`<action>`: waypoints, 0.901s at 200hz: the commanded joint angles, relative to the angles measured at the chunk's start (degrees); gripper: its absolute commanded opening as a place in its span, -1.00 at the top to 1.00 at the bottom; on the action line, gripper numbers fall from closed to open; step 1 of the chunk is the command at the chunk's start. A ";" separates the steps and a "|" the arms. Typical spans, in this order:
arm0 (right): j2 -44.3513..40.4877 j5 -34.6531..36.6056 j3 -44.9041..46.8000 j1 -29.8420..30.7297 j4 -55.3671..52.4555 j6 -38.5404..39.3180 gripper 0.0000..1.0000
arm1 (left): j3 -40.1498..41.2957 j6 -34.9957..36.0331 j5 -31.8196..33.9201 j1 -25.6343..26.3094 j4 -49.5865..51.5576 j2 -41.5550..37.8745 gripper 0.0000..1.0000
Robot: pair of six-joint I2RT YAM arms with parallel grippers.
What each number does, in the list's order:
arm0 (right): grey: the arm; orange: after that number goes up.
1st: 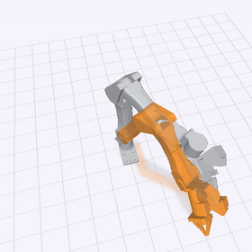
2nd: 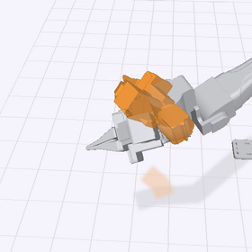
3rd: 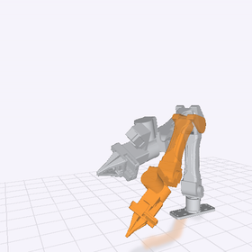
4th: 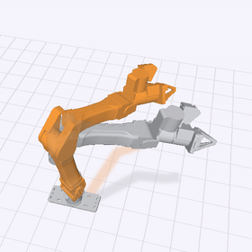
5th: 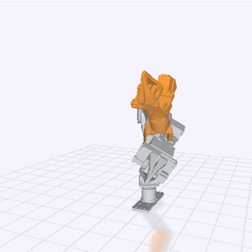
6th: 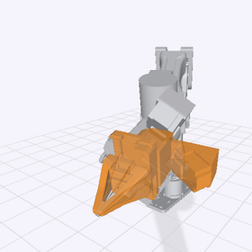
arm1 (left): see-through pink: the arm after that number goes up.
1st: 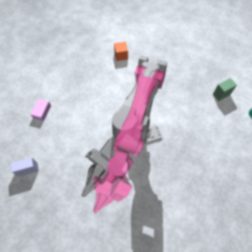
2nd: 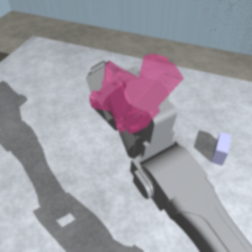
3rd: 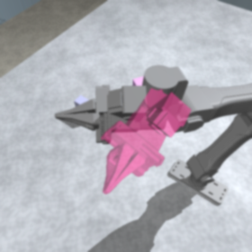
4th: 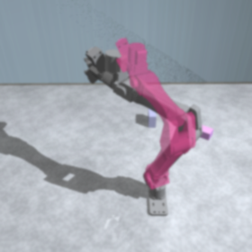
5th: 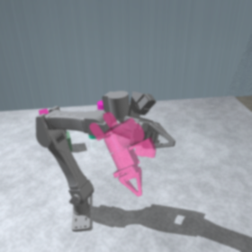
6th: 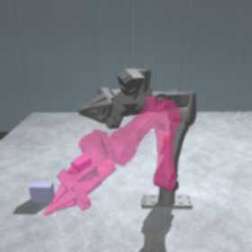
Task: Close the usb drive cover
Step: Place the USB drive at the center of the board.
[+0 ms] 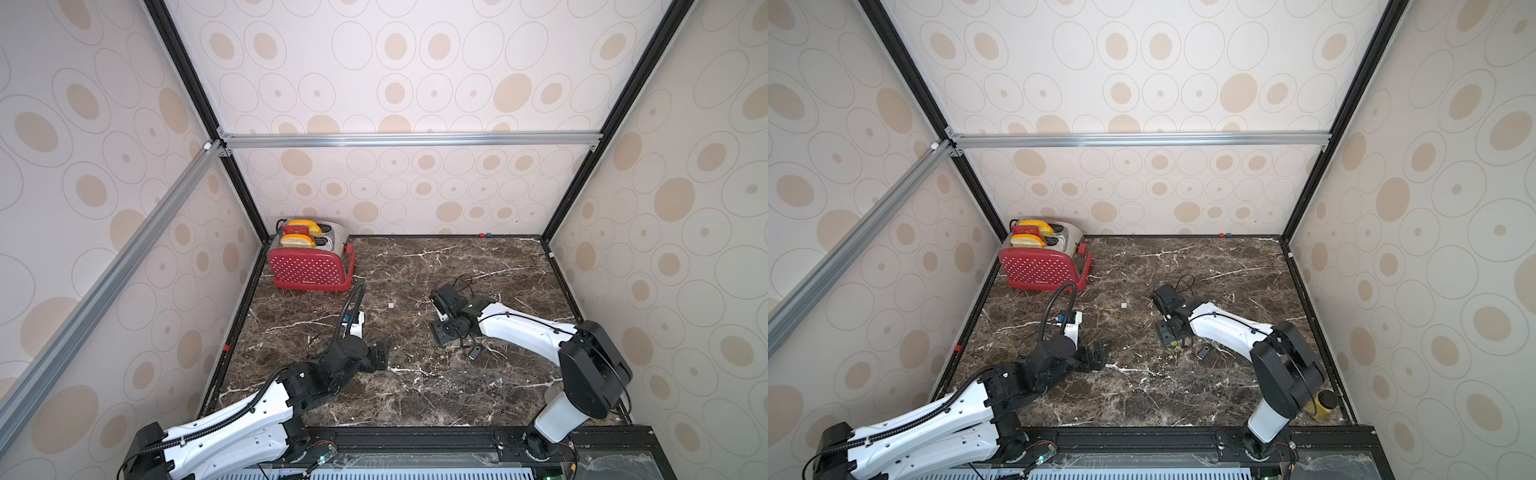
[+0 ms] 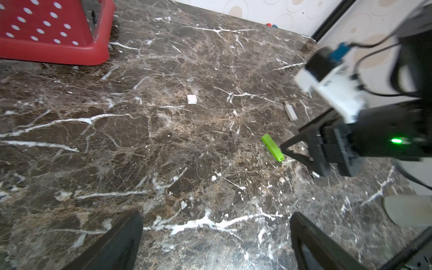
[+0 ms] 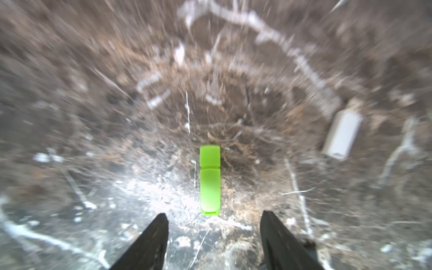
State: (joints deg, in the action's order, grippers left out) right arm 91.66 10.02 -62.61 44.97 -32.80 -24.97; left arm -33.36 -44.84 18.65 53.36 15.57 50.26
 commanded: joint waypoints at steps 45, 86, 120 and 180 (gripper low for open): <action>-5.90 0.77 -2.48 -8.29 -5.51 2.16 -0.34 | -18.58 -6.47 4.73 -5.40 9.83 19.28 -0.98; -1.62 -2.02 -3.49 -15.59 -5.00 2.64 -0.34 | -27.35 -7.99 -3.94 -12.48 10.60 30.42 -0.98; 4.56 -0.95 -5.75 -18.51 -5.05 2.77 -0.34 | -34.92 -6.68 -7.24 -15.95 13.95 39.52 -0.98; 10.51 0.14 -6.77 -19.13 -3.73 2.77 -0.29 | -45.55 -4.27 -12.21 -19.84 18.78 52.89 -0.98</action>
State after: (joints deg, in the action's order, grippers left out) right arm 101.08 9.32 -68.10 26.30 -36.42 -22.39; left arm -74.43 -50.81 9.10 35.07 30.17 99.68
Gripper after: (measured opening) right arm 0.654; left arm 0.991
